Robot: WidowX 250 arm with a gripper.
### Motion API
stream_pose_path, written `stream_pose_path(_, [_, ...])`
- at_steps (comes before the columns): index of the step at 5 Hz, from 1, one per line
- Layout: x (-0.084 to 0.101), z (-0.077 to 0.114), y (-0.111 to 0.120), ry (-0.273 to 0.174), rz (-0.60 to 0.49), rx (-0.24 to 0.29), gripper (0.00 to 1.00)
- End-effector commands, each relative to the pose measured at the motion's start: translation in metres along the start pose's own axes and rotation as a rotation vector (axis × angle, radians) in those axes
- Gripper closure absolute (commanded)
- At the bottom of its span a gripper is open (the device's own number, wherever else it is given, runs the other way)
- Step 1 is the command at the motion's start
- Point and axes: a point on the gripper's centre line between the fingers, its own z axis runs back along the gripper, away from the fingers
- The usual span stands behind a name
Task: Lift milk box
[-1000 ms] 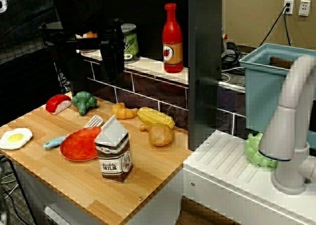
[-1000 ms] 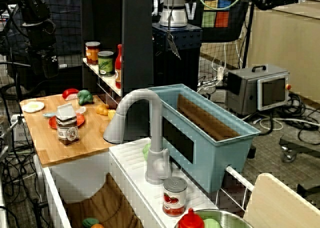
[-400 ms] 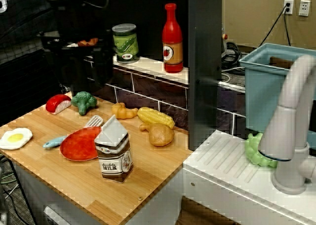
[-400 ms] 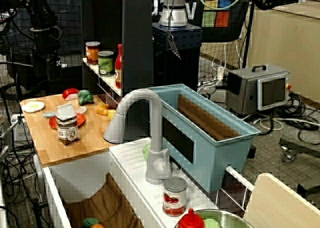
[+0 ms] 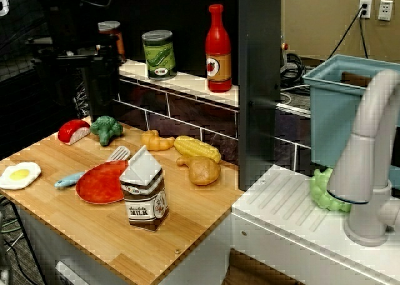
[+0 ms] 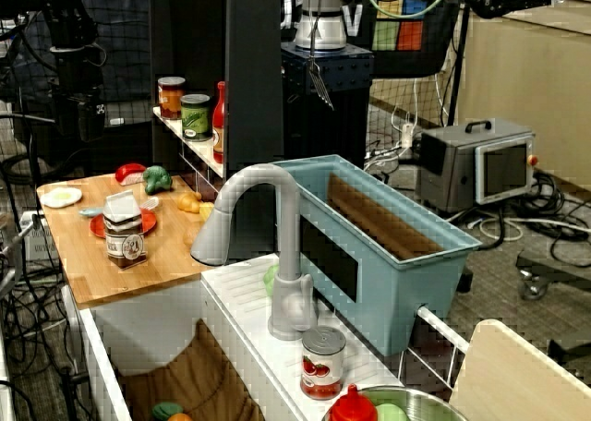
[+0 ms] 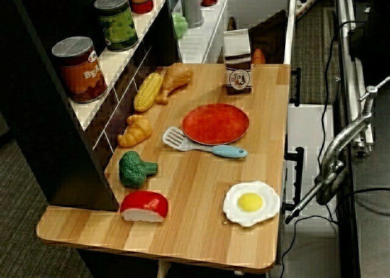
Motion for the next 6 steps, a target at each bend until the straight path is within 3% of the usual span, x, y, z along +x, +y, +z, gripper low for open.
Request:
stream_pose_path(1, [-0.003,-0.017,-0.008,-0.063,-0.052,0.044,0.0])
stream_pose_path(4, [0.017,-0.018,-0.015,-0.132,-0.249,-0.06,0.0])
stream_pose_path(5, [0.02,-0.02,-0.012,-0.135,-0.23,-0.059,0.0])
stream_pose_path(6, [0.022,-0.027,-0.017,-0.167,-0.226,-0.06,0.0])
